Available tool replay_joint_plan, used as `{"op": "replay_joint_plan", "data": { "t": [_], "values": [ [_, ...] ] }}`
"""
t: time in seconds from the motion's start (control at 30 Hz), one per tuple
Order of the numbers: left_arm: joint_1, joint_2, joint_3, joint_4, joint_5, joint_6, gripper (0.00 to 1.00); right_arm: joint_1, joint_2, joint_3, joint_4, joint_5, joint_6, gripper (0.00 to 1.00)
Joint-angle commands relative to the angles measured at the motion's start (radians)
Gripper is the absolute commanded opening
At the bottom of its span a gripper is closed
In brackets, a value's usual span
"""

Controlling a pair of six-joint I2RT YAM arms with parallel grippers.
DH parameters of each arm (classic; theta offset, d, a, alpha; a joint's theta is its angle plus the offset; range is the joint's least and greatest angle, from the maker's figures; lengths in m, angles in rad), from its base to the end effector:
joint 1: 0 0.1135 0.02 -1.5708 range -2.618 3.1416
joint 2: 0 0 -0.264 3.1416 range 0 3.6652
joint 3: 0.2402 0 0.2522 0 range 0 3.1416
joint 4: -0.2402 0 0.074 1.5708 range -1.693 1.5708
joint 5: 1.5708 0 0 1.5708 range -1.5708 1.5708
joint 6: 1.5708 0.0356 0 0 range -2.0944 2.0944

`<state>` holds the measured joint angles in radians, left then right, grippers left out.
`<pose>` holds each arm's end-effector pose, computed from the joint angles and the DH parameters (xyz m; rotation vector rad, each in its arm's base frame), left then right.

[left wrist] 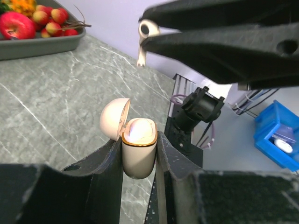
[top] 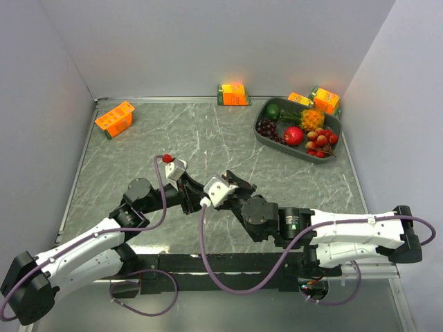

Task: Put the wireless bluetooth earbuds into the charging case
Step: Place the earbud in the charging case.

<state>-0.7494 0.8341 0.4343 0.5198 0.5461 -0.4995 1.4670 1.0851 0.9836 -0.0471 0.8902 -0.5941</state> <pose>0.1304 -0.1466 0.2815 0.6827 1.4852 -1.3819 0.0526 0.2377 0.3676 -0.9953 1.3350 -0.1050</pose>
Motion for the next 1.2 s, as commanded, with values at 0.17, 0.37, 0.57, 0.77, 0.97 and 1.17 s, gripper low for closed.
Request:
{"op": "replay_joint_plan", "data": {
  "t": [0.17,0.37,0.57,0.77,0.97,1.17],
  "values": [
    [0.005,0.006,0.057,0.051,0.051,-0.047,0.01,0.038,-0.076,-0.052,0.144,-0.003,-0.084,0.0],
    [0.013,0.029,0.078,0.051,0.066,-0.059,0.01,0.067,-0.096,-0.059,0.102,-0.02,-0.064,0.0],
    [0.022,0.054,0.098,0.04,0.09,-0.071,0.01,0.082,-0.103,-0.072,0.098,-0.025,-0.073,0.0],
    [0.039,0.068,0.112,0.023,0.112,-0.089,0.01,0.092,-0.099,-0.092,0.119,-0.008,-0.125,0.0],
    [0.045,0.072,0.11,0.039,0.129,-0.108,0.01,0.092,-0.074,-0.108,0.171,0.03,-0.176,0.0],
    [0.05,0.076,0.115,0.031,0.143,-0.113,0.01,0.092,-0.059,-0.111,0.187,0.035,-0.191,0.0]
  ]
}}
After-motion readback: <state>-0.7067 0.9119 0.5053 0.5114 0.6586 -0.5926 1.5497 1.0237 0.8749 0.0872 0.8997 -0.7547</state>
